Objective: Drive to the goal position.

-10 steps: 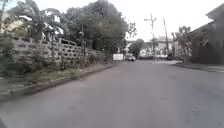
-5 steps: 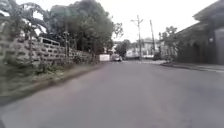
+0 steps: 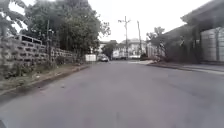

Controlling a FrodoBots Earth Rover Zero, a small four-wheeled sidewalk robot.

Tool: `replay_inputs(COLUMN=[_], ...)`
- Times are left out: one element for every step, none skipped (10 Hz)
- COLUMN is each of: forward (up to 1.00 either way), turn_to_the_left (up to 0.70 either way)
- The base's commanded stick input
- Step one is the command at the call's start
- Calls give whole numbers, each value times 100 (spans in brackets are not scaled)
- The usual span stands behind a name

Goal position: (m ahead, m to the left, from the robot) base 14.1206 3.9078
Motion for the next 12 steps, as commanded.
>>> replay_inputs(forward=[100, 100, 100, 100, 100, 100, 100, 100, 100, 100, 100, 100], turn_to_the_left=[4, 4, 4, 4, 4, 4, 4, 4, 4, 4, 4, 4])
